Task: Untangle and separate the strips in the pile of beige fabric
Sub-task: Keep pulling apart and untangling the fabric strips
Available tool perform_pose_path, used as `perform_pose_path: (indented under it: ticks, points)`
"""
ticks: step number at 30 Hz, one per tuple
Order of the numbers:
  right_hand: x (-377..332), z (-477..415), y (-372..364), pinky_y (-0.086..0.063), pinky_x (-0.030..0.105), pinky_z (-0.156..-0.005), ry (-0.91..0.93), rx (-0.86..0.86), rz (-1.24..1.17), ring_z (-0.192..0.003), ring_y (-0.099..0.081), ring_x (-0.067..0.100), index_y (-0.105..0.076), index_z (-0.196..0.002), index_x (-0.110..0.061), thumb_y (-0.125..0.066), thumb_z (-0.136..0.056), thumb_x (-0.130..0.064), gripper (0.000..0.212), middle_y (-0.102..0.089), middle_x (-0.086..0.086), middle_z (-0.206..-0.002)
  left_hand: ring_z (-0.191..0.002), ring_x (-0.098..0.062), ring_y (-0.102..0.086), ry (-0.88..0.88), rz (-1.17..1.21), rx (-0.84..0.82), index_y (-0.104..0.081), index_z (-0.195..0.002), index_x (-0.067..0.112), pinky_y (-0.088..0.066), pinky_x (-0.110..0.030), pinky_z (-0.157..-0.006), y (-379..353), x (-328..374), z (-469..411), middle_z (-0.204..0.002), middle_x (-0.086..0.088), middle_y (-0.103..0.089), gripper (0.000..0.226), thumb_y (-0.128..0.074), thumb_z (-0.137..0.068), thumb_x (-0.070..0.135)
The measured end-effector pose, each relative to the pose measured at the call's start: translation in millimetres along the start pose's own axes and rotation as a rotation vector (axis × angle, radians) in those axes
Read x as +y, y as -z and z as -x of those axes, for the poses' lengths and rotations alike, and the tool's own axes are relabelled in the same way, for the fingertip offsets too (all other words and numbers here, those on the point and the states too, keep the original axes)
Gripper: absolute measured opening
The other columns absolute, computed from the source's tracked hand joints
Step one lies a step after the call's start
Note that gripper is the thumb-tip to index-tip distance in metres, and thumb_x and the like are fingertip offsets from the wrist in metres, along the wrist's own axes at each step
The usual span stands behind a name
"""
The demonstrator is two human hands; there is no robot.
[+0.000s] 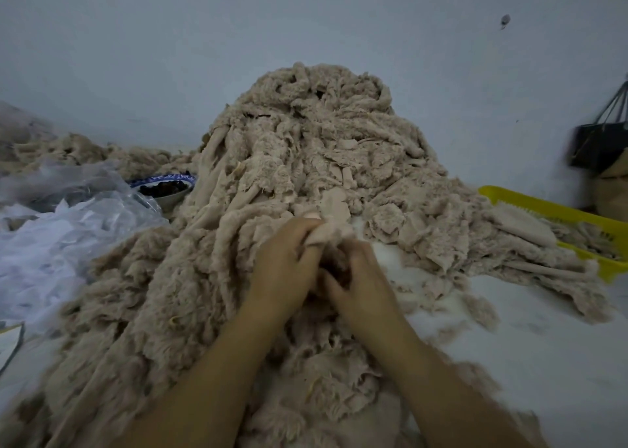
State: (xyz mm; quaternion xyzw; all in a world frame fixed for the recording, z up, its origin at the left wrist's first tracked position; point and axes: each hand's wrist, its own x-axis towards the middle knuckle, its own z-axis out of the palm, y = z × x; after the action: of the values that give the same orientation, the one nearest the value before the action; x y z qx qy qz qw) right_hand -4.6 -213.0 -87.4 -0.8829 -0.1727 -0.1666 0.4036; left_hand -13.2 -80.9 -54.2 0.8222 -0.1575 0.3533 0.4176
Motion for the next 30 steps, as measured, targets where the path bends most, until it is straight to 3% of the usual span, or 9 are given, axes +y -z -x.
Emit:
perform_pose_path:
  ticks: [3,5,9,14,19,22,24,27,30]
  points:
    - [4.9,-0.6,-5.5,-0.034,0.010,-0.055,-0.051,-0.094,0.023,-0.070,-0.051,-0.003,-0.047,-0.098,-0.040,-0.051,-0.099,-0.034,0.007,-0.047,-0.023,-0.077,-0.085,0.001,-0.050,-0.242,-0.065,0.005,-0.067,-0.104,0.006,-0.039,-0.004,-0.075,-7.1,6.4,2.6,-0.097,0.007,-0.058,0.023,-0.052,-0.086,0.007]
    - [12.3,-1.0,-0.6,-0.030,0.019,-0.053,-0.086,-0.042,0.067,-0.066,-0.052,0.006,-0.052,-0.091,-0.032,-0.046,-0.102,-0.028,0.014,-0.050,-0.017,-0.072,-0.080,0.003,-0.048,-0.185,-0.012,0.104,-0.065,-0.103,0.008,-0.037,-0.001,-0.071,-5.0,6.7,2.8,-0.092,0.009,-0.056,0.025,-0.049,-0.084,0.004]
    - [23.7,-3.3,12.8,-0.029,0.023,-0.049,-0.198,0.069,0.063,-0.056,-0.042,0.008,-0.045,-0.074,-0.022,-0.042,-0.104,-0.024,0.030,-0.048,-0.007,-0.064,-0.061,0.013,-0.047,0.350,0.169,0.511,-0.049,-0.082,0.034,-0.037,-0.005,-0.052,14.2,-6.2,-9.8,-0.074,0.018,-0.052,0.020,-0.038,-0.094,0.022]
    - [17.5,-0.1,12.1,-0.031,0.031,-0.052,-0.277,0.010,0.044,-0.055,-0.041,0.012,-0.045,-0.073,-0.014,-0.048,-0.098,-0.025,0.027,-0.048,0.000,-0.063,-0.117,-0.013,-0.057,0.801,0.697,0.689,-0.051,-0.138,0.029,-0.050,-0.037,-0.099,20.8,-32.9,-18.3,-0.131,0.005,-0.057,0.036,-0.041,-0.103,0.024]
    - [9.4,2.5,14.1,-0.039,0.028,-0.062,-0.129,0.074,-0.021,-0.071,-0.052,0.009,-0.056,-0.090,-0.021,-0.047,-0.099,-0.040,0.023,-0.056,-0.004,-0.082,-0.124,-0.007,-0.051,0.686,0.602,0.460,-0.047,-0.141,0.040,-0.043,-0.032,-0.105,12.8,-24.6,-17.5,-0.135,0.021,-0.052,0.042,-0.047,-0.100,0.044]
    - [-1.9,5.6,17.3,-0.043,0.020,-0.067,-0.153,0.155,-0.340,-0.077,-0.061,-0.001,-0.067,-0.083,-0.033,-0.033,-0.090,-0.076,0.055,-0.067,-0.012,-0.084,-0.089,0.020,-0.054,0.365,0.328,0.144,-0.057,-0.097,0.064,-0.039,0.000,-0.073,3.0,-1.2,-4.9,-0.093,0.041,-0.059,0.019,-0.043,-0.095,0.052]
    - [-4.5,3.9,14.6,-0.051,0.021,-0.075,-0.292,-0.008,-0.589,-0.085,-0.067,-0.003,-0.074,-0.090,-0.038,-0.028,-0.075,-0.093,0.073,-0.074,-0.014,-0.090,-0.086,0.011,-0.057,0.152,0.274,-0.059,-0.062,-0.085,0.054,-0.041,-0.005,-0.070,-3.9,8.6,4.7,-0.088,0.027,-0.064,0.023,-0.044,-0.094,0.045]
    - [0.4,-2.8,15.6,-0.053,0.039,-0.090,-0.509,-0.071,-1.019,-0.096,-0.072,0.015,-0.070,-0.112,-0.021,-0.048,-0.091,-0.066,0.054,-0.075,0.005,-0.102,-0.114,-0.001,-0.051,-0.076,0.182,-0.319,-0.071,-0.087,0.039,-0.036,-0.012,-0.094,-10.5,11.4,9.5,-0.111,0.018,-0.058,0.034,-0.039,-0.092,0.050]
    - [5.9,-7.7,22.4,-0.051,0.054,-0.099,-0.560,0.008,-1.161,-0.103,-0.068,0.033,-0.062,-0.125,-0.008,-0.054,-0.100,-0.034,0.037,-0.070,0.021,-0.112,-0.102,-0.002,-0.056,0.027,0.264,-0.244,-0.069,-0.076,0.034,-0.044,-0.015,-0.085,-10.7,8.1,9.4,-0.102,0.016,-0.056,0.038,-0.039,-0.096,0.046]
